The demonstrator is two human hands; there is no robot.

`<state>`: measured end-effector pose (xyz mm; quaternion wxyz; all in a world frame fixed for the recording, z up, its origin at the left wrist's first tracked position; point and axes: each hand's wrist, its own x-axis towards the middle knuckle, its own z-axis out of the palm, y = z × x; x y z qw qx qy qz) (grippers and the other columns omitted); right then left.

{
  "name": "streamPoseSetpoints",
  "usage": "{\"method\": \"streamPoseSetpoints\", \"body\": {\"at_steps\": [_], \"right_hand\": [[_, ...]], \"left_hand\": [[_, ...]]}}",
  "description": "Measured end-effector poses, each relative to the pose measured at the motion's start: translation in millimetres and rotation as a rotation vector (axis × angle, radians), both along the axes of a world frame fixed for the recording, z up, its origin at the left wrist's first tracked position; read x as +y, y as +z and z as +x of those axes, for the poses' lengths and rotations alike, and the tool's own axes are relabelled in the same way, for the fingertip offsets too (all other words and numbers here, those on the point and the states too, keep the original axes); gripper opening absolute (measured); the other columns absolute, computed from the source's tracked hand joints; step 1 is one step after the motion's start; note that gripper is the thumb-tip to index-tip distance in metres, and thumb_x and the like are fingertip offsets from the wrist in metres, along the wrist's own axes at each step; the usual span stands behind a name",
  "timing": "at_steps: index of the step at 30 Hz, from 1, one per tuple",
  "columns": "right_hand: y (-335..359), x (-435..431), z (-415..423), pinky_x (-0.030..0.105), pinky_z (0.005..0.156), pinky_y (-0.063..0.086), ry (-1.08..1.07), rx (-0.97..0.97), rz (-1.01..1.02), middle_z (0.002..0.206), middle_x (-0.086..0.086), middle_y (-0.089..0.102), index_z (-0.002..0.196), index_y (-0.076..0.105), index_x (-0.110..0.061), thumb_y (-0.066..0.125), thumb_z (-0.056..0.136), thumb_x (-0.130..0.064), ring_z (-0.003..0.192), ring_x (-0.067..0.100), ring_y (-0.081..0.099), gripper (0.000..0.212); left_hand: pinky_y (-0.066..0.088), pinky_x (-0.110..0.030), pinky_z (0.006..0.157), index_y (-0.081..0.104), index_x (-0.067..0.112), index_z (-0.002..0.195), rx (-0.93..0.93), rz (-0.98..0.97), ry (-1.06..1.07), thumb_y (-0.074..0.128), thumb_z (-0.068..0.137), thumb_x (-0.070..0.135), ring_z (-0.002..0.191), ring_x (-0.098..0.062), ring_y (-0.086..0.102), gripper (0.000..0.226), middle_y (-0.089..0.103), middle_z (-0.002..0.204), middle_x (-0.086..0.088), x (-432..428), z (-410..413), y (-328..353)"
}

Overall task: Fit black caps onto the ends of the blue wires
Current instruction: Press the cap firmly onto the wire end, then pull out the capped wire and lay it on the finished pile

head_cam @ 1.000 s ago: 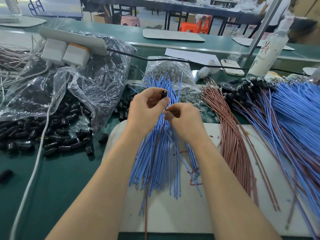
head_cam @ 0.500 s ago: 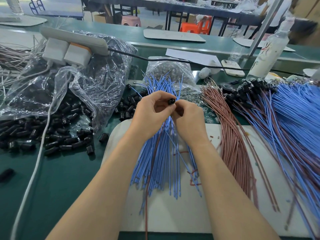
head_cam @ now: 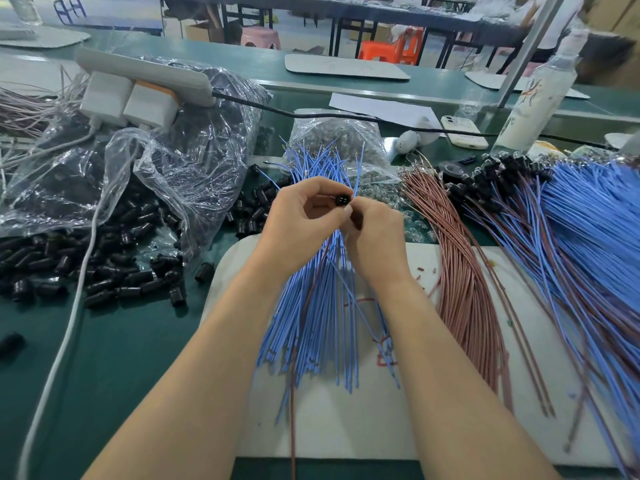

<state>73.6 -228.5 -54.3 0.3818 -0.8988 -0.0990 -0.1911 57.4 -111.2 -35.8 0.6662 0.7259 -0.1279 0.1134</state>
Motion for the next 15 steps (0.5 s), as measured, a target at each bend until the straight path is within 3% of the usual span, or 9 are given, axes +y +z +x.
{"method": "streamPoseSetpoints", "body": {"at_steps": [4, 6, 8, 11, 15], "right_hand": [[5.7, 0.5, -1.5, 0.033, 0.07, 0.044, 0.068, 0.063, -0.077, 0.082, 0.009, 0.07, 0.095, 0.071, -0.006, 0.059, 0.09, -0.01, 0.07, 0.021, 0.055, 0.014], [12.6, -8.6, 0.8, 0.023, 0.078, 0.044, 0.048, 0.136, -0.11, 0.098, 0.005, 0.072, 0.105, 0.071, -0.011, 0.061, 0.09, -0.014, 0.08, 0.016, 0.059, 0.019], [20.9, -28.4, 4.2, 0.014, 0.079, 0.041, -0.104, 0.118, -0.073, 0.104, 0.002, 0.072, 0.11, 0.07, -0.013, 0.062, 0.089, -0.013, 0.081, 0.007, 0.058, 0.023], [23.6, -67.1, 8.9, 0.015, 0.072, 0.043, -0.407, 0.167, -0.041, 0.104, 0.004, 0.071, 0.104, 0.071, -0.015, 0.058, 0.089, -0.008, 0.08, 0.011, 0.061, 0.021], [13.9, -80.2, 13.8, 0.027, 0.082, 0.044, -0.442, 0.437, -0.124, 0.11, 0.005, 0.068, 0.105, 0.069, -0.02, 0.063, 0.087, -0.014, 0.103, 0.023, 0.06, 0.02]], "left_hand": [[0.052, -0.021, 0.084, 0.066, 0.005, 0.099, 0.016, 0.015, 0.019, 0.064, 0.084, -0.006, 0.083, -0.01, 0.065, 0.019, 0.068, 0.087, -0.005, 0.0, 1.7, -0.7], [0.05, -0.017, 0.081, 0.066, 0.008, 0.098, 0.014, 0.049, 0.058, 0.065, 0.084, -0.003, 0.079, -0.004, 0.064, 0.018, 0.068, 0.085, 0.001, 1.6, 4.0, -3.3], [0.05, -0.016, 0.082, 0.066, 0.013, 0.096, 0.016, 0.083, 0.09, 0.066, 0.085, 0.0, 0.078, -0.001, 0.063, 0.017, 0.068, 0.085, 0.005, 3.9, 6.4, -6.2], [0.051, -0.019, 0.085, 0.066, 0.018, 0.095, 0.03, 0.108, 0.111, 0.066, 0.085, 0.004, 0.082, -0.005, 0.064, 0.017, 0.068, 0.086, 0.005, 5.7, 8.9, -9.3], [0.052, -0.022, 0.086, 0.066, 0.018, 0.096, 0.033, 0.136, 0.121, 0.066, 0.086, 0.006, 0.085, -0.01, 0.065, 0.016, 0.068, 0.089, 0.003, 4.7, 9.0, -10.3]]}}
